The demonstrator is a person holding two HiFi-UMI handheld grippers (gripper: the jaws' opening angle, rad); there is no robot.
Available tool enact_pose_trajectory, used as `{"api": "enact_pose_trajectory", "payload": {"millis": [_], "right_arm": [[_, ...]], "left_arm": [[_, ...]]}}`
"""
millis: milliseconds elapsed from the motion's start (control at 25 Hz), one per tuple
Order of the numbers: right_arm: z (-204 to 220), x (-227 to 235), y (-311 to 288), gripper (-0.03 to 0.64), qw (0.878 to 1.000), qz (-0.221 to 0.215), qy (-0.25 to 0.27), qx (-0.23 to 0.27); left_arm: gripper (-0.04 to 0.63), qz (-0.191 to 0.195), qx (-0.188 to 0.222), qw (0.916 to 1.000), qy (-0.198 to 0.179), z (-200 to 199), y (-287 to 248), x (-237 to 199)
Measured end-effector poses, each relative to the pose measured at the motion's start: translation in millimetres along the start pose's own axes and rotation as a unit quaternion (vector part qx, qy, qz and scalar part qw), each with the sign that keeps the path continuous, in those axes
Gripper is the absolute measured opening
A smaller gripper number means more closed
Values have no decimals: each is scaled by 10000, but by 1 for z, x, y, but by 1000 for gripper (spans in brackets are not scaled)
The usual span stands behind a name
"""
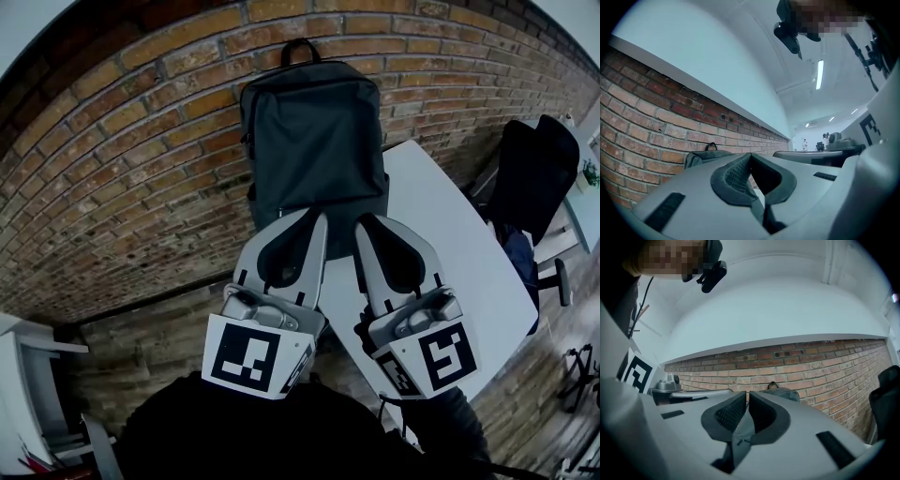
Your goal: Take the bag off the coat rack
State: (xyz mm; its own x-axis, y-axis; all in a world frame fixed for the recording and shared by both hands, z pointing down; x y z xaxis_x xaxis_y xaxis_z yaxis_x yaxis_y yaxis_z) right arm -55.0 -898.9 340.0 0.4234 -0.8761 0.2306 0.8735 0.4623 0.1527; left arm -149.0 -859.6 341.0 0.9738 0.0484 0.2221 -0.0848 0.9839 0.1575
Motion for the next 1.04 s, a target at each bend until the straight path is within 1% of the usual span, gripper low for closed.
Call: {"api": "enact_pose_trajectory", "payload": {"millis": [160, 480, 600, 640, 760, 1040], "right_arm": [[-3, 0, 1, 15, 10000, 6, 34, 35], [-7, 6, 5, 15, 9999, 73, 33, 119], [-8, 5, 6, 15, 9999, 69, 19, 132], [-8, 5, 6, 15, 9999, 71, 16, 132], [-8, 6, 8, 15, 9999, 91, 18, 129], [-8, 9, 10, 14, 9998, 96, 14, 154]], "left_arm": [[9, 56, 30, 10000, 0, -2, -2, 3], [9, 197, 39, 9998, -17, -4, -9, 11], [9, 185, 7, 9997, 155, -5, -10, 15], [9, 191, 7, 9997, 155, -5, -10, 15], [9, 245, 38, 9997, -16, -4, -10, 16], [9, 271, 20, 9996, -7, -3, -11, 20]]}}
Point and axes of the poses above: the fingertips, and each gripper's own axes: y backward along the fingers, x to its right, z out of its underside, the point moved 5 cm from there along y, backward along the fingers, and after that the axes turned 12 degrees about -y, right-handed, at the moved point
